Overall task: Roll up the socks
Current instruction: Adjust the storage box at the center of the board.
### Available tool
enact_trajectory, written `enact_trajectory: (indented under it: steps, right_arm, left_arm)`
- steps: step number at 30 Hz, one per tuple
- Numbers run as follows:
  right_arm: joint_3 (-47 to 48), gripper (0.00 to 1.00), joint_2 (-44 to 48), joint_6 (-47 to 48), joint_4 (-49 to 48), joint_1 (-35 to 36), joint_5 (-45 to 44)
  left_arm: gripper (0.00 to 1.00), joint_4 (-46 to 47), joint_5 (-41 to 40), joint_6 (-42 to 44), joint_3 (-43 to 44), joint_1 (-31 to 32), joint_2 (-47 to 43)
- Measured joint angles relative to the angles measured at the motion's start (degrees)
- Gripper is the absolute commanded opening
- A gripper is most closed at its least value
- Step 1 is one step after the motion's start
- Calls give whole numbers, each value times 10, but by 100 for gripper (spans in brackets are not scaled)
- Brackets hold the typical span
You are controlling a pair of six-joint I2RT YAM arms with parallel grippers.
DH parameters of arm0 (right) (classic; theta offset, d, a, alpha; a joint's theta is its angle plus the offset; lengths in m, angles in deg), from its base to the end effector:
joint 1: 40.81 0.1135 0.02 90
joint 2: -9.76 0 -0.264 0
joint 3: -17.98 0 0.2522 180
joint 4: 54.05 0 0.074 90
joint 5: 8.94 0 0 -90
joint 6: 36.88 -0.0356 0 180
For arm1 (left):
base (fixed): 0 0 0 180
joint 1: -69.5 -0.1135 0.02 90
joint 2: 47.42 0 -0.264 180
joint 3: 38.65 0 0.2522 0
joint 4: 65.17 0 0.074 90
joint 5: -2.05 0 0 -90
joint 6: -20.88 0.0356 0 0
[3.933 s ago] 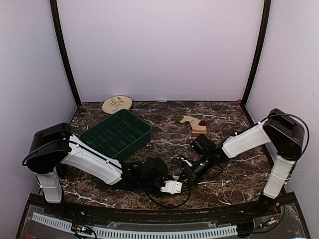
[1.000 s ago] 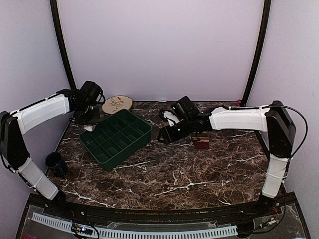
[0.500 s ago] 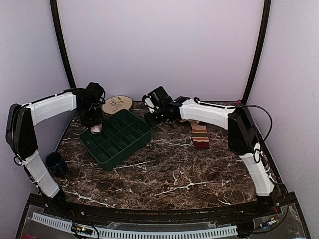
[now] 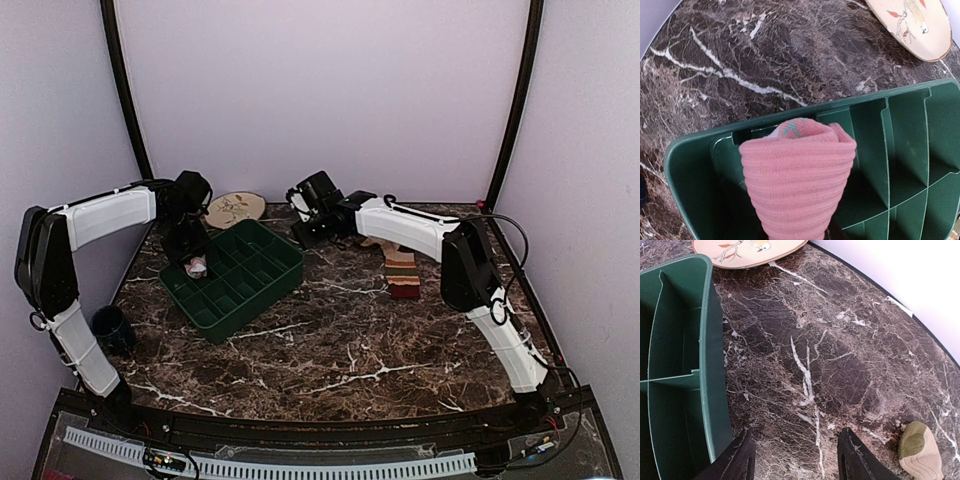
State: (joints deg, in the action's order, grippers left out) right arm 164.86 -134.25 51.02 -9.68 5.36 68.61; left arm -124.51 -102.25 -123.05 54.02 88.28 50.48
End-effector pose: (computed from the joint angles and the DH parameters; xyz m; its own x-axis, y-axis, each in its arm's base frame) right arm 0.3982 0.4037 0.2092 -0.4803 -0.4486 -0.7537 -0.5754 0.8097 -0.1153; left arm 0.3380 -0.1056 0.2540 -0.6744 -0.5980 -0.4331 -0.5666 0.7953 -0.2158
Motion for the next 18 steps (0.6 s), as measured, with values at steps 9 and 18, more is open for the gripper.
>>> enact_trajectory:
  steps: [9,18]
  right_arm:
    - [0,50,-15,1,-3,-2,33]
    - [0,37,-18,1,-2,-5,49]
  left_arm:
    - [0,-6,4,-55,-31,0,-1]
    - [0,3,5,-77,-51,0,-1]
